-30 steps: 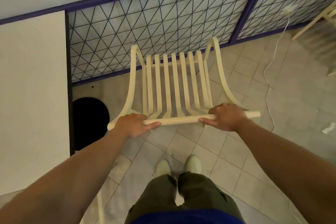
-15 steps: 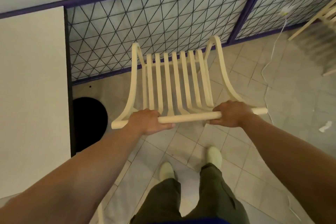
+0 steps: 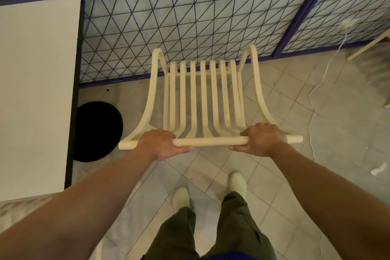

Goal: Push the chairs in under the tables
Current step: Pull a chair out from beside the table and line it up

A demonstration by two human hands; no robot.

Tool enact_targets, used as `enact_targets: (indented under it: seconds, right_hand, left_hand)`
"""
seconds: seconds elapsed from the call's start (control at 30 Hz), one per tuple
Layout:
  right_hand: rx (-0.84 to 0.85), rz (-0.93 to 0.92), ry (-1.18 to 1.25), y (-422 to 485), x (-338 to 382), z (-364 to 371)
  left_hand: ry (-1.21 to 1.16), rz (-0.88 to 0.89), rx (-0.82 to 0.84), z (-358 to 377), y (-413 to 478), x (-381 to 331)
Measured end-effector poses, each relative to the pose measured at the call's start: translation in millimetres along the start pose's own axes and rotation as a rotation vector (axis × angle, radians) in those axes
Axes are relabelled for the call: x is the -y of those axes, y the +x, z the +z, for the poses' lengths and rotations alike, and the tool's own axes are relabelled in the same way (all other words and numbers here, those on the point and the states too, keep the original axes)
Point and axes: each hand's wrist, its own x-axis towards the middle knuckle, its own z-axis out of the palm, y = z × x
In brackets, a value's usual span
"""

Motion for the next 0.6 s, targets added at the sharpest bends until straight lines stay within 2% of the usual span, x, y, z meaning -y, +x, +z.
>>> enact_targets:
  seconds: [0.23,0.6]
  right_hand:
    - [0.017,-0.069,-0.048,9.5,-32.1,-6.8]
    - [0.061,-0.211,-0.172,27.6,-65.5,-24.2]
  left_hand:
    - [-0.072,-0.072,0.004,12.0,-9.5,-33.6]
    - [-0.174,-0.183,-0.078,33.4,-21.2,-77.6]
